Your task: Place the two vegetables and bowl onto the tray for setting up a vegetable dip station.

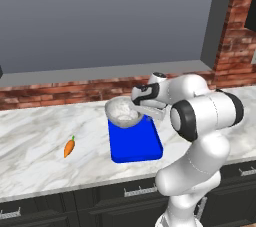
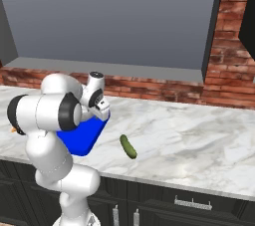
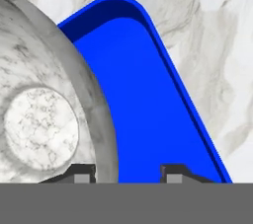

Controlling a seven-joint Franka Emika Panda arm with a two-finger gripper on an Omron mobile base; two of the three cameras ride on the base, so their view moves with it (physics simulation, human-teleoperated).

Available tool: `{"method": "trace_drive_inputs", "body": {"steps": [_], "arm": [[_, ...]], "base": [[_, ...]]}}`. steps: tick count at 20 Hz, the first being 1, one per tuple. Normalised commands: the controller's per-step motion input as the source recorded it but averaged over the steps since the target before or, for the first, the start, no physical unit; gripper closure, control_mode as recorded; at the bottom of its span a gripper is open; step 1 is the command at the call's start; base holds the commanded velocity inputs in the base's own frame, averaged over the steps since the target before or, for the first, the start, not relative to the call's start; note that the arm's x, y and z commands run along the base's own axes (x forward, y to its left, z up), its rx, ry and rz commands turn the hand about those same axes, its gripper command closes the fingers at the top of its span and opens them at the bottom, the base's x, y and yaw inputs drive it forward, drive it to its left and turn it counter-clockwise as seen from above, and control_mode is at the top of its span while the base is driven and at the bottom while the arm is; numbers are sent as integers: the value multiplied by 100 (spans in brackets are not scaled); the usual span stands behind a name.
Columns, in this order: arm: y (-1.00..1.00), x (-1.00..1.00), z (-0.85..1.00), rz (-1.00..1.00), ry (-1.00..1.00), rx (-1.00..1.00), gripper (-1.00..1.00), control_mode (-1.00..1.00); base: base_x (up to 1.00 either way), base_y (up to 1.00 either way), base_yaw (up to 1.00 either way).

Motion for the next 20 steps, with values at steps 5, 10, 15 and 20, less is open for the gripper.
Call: {"method": "trace_drive_inputs", "body": {"steps": [5, 10, 15, 20], "arm": [[-1, -9, 21, -5, 0, 1, -100, -100], [-2, -15, 39, -1, 0, 0, -100, -100], [-10, -26, 45, 0, 0, 0, -100, -100], [-23, -41, 37, 0, 0, 0, -100, -100]], "base": [[0, 0, 0], [0, 0, 0], [0, 0, 0], [0, 0, 0]]}}
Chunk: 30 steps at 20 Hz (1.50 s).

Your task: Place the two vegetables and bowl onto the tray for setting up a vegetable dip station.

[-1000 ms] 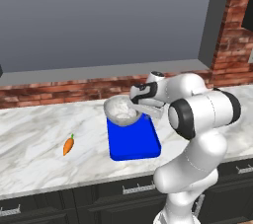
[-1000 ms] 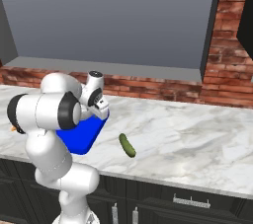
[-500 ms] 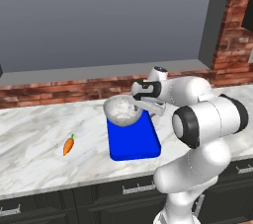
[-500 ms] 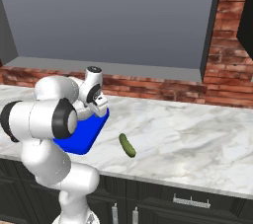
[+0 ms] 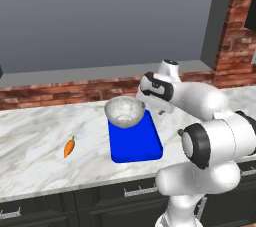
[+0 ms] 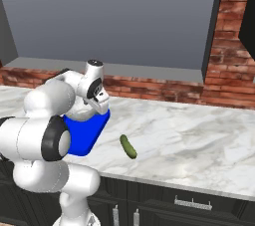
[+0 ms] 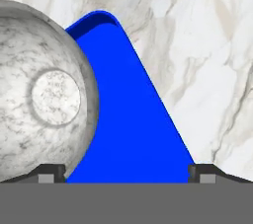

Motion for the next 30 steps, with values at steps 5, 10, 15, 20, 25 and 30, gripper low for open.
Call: {"method": "trace_drive_inputs", "body": {"steps": [5, 10, 15, 20, 25, 30], "arm": [[-31, -49, 28, 3, -1, 0, -100, -100], [-36, -52, 18, 16, -5, 0, -100, -100], [-35, -54, 11, 29, -9, -5, -100, -100], [-35, -50, 2, 38, -13, -11, -100, -100], [-37, -11, 0, 20, -2, -10, -100, -100], [-40, -8, 0, 17, -3, -6, -100, -100]], "base": [[0, 0, 0], [0, 0, 0], [0, 0, 0], [0, 0, 0], [0, 0, 0], [0, 0, 0]]}}
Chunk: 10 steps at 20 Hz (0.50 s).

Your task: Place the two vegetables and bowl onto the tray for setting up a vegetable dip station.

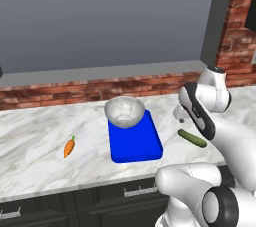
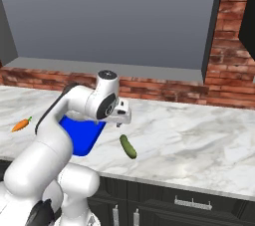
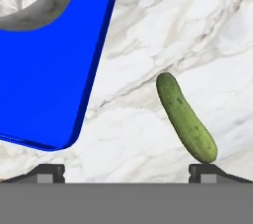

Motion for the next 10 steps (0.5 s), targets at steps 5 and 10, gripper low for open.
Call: {"method": "trace_drive_inputs", "body": {"steps": [5, 10], "arm": [[-36, -7, -11, 17, -1, -3, -100, -100], [-30, -5, -25, 13, 0, -1, -100, -100]], "base": [[0, 0, 0], [0, 0, 0]]}}
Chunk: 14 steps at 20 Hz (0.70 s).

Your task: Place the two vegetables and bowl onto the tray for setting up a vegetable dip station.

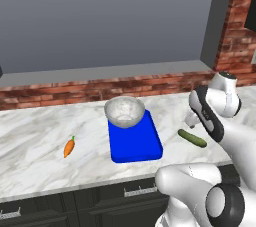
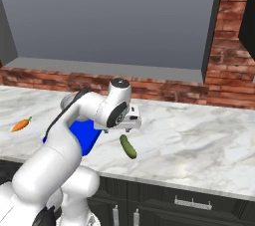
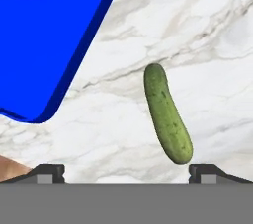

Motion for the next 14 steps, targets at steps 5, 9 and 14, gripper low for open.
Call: {"method": "trace_drive_inputs", "body": {"steps": [5, 9, 14], "arm": [[-14, 5, -36, 2, 1, -1, -100, -100], [-5, 10, -38, 0, 2, -4, -100, -100], [-18, 15, -33, 3, 6, 0, -100, -100]], "base": [[0, 0, 0], [0, 0, 0], [0, 0, 0]]}}
